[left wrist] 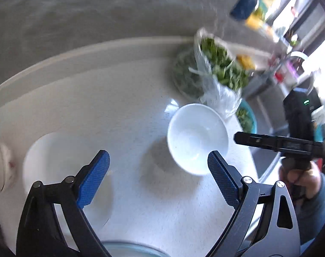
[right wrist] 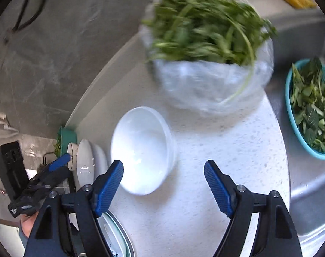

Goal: Organize plates and bowls
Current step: 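Close the right gripper on the rim of the plain white bowl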

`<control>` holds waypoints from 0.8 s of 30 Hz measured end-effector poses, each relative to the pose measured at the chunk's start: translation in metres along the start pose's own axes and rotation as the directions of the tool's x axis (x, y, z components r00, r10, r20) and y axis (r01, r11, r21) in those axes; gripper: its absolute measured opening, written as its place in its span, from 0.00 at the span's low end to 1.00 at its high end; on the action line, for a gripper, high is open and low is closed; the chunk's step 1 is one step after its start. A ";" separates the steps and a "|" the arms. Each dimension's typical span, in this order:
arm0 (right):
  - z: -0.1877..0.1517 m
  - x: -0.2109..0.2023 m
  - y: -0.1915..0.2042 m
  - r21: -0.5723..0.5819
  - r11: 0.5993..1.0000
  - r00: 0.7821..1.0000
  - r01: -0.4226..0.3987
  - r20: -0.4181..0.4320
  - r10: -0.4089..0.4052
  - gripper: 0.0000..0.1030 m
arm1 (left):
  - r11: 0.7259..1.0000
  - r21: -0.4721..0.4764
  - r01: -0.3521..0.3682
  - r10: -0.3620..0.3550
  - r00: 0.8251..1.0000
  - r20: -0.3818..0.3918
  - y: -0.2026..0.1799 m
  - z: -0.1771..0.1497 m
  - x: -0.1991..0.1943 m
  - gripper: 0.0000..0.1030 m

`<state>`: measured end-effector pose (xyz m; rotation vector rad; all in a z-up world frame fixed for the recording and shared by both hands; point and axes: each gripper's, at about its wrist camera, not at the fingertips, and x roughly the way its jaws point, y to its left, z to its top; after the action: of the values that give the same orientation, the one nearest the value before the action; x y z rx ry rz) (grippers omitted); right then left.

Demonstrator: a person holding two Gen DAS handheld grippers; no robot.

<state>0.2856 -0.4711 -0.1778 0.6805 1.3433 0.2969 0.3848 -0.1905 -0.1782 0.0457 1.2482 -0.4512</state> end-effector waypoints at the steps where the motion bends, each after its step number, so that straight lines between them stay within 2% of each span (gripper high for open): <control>1: 0.002 0.002 -0.002 -0.007 1.000 1.000 -0.011 -0.006 0.011 0.78 | 1.000 0.000 -0.025 0.025 1.000 -0.017 0.004 -0.001 0.006 0.91; 3: 0.009 0.011 -0.009 -0.015 1.000 0.999 -0.025 -0.034 0.025 0.78 | 0.999 -0.026 -0.031 0.030 0.998 -0.060 0.003 0.001 0.030 0.91; 5: 0.014 0.019 -0.012 -0.022 0.999 0.997 -0.043 -0.061 0.042 0.76 | 0.997 -0.038 -0.071 0.067 0.994 -0.081 0.009 0.001 0.046 0.89; 7: 0.019 0.026 -0.015 -0.025 0.999 0.996 -0.044 -0.076 0.042 0.75 | 0.997 -0.059 -0.053 0.047 0.994 -0.099 0.008 0.002 0.058 0.89; 10: 0.022 0.038 -0.012 -0.043 0.998 0.994 -0.045 -0.100 0.041 0.69 | 0.997 -0.042 -0.063 0.058 0.992 -0.110 -0.001 0.005 0.071 0.88; 12: 0.021 0.043 -0.011 -0.058 0.997 0.992 -0.045 -0.116 0.038 0.65 | 0.998 -0.033 -0.061 0.057 0.992 -0.113 -0.005 0.004 0.075 0.81; 14: 0.019 0.049 -0.008 -0.072 0.996 0.990 -0.047 -0.139 0.037 0.60 | 0.997 -0.057 -0.044 0.037 0.992 -0.123 -0.004 0.004 0.081 0.55; 15: 0.018 0.051 -0.006 -0.078 0.996 0.989 -0.047 -0.146 0.035 0.57 | 0.997 -0.065 -0.041 0.033 0.991 -0.128 -0.005 0.006 0.087 0.47; 16: 0.019 0.055 -0.005 -0.085 0.995 0.988 -0.043 -0.154 0.030 0.50 | 0.997 -0.070 -0.044 0.034 0.990 -0.135 -0.004 0.005 0.091 0.33; 17: 0.019 0.058 -0.004 -0.094 0.995 0.987 -0.040 -0.159 0.025 0.46 | 0.997 -0.070 -0.044 0.034 0.990 -0.138 -0.004 0.005 0.095 0.26; 18: 0.019 0.060 -0.003 -0.099 0.994 0.987 -0.036 -0.162 0.020 0.43 | 0.997 -0.067 -0.042 0.032 0.990 -0.140 -0.004 0.005 0.098 0.26; 20: 0.017 0.067 0.001 -0.116 0.993 0.985 -0.027 -0.172 0.007 0.28 | 0.997 -0.062 -0.040 0.031 0.990 -0.139 -0.008 0.005 0.105 0.24; 22: 0.017 0.072 0.006 -0.124 0.992 0.984 -0.037 -0.178 0.014 0.23 | 0.998 -0.061 -0.023 0.014 0.990 -0.140 -0.012 0.004 0.110 0.20; 24: 0.017 0.073 0.009 -0.132 0.991 0.985 -0.033 -0.174 0.009 0.20 | 0.998 -0.053 -0.015 0.007 0.991 -0.136 -0.017 0.003 0.114 0.11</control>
<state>0.3202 -0.4279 -0.2291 0.5659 1.4679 0.4681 0.4088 -0.2415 -0.2788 0.0382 1.3932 -0.4098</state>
